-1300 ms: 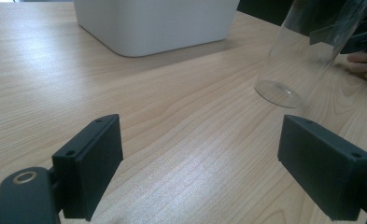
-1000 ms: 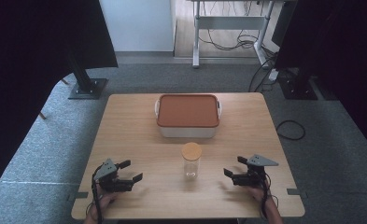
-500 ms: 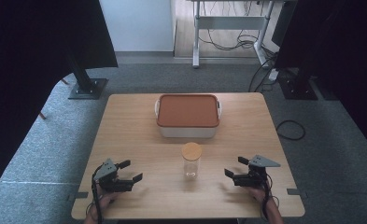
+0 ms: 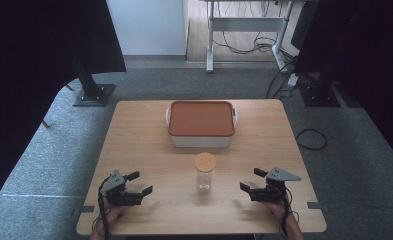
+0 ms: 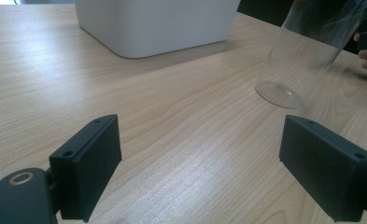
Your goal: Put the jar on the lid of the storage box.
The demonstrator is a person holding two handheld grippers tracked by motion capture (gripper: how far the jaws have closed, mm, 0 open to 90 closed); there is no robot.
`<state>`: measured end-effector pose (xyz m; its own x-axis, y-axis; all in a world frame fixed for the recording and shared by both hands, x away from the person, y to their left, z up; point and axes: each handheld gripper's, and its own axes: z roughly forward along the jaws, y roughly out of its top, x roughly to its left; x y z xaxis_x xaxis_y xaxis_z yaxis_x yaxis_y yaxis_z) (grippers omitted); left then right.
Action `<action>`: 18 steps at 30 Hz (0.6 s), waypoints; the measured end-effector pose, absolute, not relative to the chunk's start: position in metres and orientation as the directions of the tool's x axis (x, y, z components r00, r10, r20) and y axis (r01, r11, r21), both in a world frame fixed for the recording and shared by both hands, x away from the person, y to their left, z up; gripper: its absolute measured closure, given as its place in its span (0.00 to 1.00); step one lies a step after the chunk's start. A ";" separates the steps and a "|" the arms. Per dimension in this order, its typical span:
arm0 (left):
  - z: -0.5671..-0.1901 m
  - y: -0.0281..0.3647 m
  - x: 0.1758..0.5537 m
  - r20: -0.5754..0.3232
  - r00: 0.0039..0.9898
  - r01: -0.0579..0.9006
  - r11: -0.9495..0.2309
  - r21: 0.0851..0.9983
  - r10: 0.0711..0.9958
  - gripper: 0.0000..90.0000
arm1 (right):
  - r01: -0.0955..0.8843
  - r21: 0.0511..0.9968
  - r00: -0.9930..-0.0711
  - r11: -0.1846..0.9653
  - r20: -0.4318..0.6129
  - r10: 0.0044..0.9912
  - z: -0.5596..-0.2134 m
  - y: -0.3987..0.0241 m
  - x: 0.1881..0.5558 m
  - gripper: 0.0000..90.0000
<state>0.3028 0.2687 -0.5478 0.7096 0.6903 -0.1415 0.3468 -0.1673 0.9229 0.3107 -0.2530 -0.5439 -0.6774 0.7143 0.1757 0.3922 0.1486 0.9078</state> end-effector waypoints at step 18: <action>-0.548 0.269 0.303 -0.140 0.706 0.347 -0.168 0.923 0.694 0.13 | 0.347 0.918 -0.736 0.193 0.139 0.662 -0.535 -0.235 0.298 0.11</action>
